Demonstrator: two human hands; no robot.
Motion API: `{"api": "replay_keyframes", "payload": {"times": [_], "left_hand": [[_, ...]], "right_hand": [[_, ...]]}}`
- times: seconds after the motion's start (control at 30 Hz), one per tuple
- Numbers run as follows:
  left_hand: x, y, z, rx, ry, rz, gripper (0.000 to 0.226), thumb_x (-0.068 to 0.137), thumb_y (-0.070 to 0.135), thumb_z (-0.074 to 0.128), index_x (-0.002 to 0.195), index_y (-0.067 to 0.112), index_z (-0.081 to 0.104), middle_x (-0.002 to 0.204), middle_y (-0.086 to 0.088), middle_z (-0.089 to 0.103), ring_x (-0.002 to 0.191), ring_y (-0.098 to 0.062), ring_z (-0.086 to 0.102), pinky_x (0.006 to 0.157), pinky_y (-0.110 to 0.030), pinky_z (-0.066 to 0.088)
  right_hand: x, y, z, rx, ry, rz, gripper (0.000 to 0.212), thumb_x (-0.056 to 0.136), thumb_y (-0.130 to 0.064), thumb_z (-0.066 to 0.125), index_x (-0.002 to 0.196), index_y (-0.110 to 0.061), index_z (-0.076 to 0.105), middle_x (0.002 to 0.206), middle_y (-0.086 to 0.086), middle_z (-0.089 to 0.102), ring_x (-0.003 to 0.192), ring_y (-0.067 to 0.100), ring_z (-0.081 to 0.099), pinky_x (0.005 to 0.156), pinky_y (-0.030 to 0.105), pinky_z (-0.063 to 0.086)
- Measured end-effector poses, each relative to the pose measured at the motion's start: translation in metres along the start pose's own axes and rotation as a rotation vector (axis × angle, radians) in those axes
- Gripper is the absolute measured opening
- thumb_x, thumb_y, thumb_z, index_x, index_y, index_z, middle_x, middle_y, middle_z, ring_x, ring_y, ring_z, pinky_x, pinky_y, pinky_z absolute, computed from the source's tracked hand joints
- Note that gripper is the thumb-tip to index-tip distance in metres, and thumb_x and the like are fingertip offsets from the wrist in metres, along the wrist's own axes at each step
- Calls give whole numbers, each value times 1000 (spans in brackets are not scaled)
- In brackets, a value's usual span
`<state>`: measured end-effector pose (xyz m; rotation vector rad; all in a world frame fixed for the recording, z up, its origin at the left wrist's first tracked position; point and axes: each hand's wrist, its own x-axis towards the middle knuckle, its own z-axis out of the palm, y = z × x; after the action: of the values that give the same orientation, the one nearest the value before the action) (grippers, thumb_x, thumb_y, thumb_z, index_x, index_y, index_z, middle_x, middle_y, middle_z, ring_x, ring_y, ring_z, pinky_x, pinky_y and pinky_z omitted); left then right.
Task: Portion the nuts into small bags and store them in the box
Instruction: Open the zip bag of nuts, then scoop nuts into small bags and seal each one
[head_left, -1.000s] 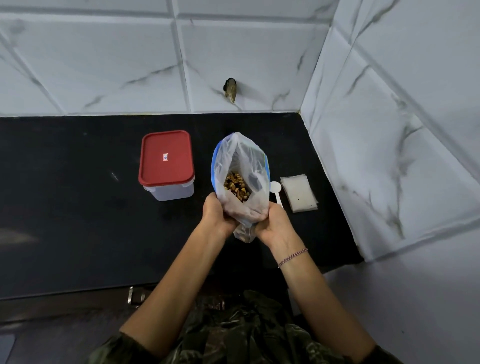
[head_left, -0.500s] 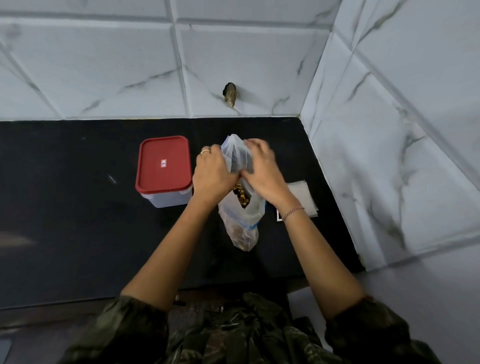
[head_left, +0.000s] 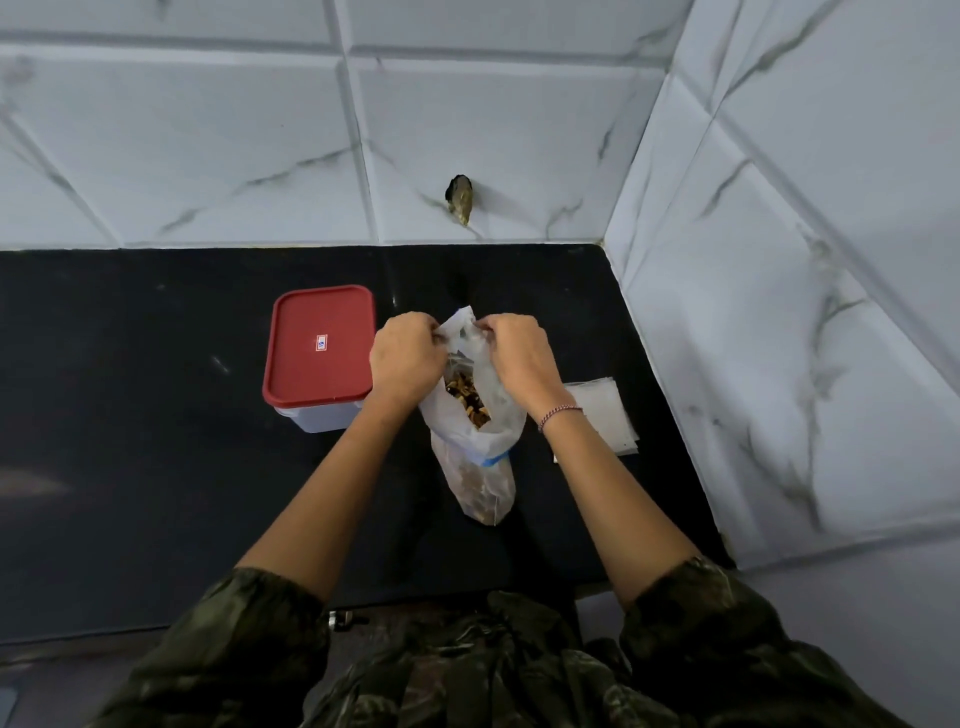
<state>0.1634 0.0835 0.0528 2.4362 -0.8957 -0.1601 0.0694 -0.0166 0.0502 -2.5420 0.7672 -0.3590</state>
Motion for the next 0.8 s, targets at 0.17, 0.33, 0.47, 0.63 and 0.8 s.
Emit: {"api": "replay_keyframes", "payload": {"times": [0.17, 0.33, 0.47, 0.63, 0.8], "left_hand": [[4, -4, 5, -125, -23, 39, 20, 92, 22, 59, 88, 6, 70, 74, -4, 65, 69, -17, 61, 52, -17, 38], [10, -5, 4, -300, -18, -19, 19, 94, 23, 57, 80, 12, 62, 70, 0, 59, 65, -10, 54, 54, -16, 39], [16, -11, 6, -543, -59, -237, 27, 96, 24, 53, 70, 17, 51, 71, -1, 54, 66, -11, 50, 56, -22, 41], [24, -16, 13, -794, -169, -538, 6, 94, 19, 57, 93, 13, 59, 97, -9, 61, 78, -16, 55, 65, -26, 48], [21, -15, 13, -997, -343, -813, 35, 94, 18, 59, 125, 5, 54, 98, -12, 59, 83, -22, 59, 86, -40, 54]], "right_hand": [[5, 0, 7, 7, -143, -71, 58, 88, -24, 65, 138, -8, 40, 133, 8, 40, 116, 18, 44, 92, 24, 41], [2, 5, 11, 82, 13, -38, 35, 91, -10, 57, 126, -9, 55, 112, 4, 58, 97, 12, 57, 79, 21, 48], [11, 19, 1, 332, -80, 130, 22, 97, -15, 48, 110, -11, 65, 98, 1, 63, 90, 11, 59, 75, 24, 46], [15, 33, 2, 802, -277, 430, 21, 99, -22, 46, 115, -14, 57, 105, 7, 62, 89, 16, 61, 73, 26, 52], [19, 36, 9, 1092, -358, 711, 9, 95, -21, 52, 104, -20, 57, 103, 8, 61, 91, 20, 61, 83, 35, 53]]}}
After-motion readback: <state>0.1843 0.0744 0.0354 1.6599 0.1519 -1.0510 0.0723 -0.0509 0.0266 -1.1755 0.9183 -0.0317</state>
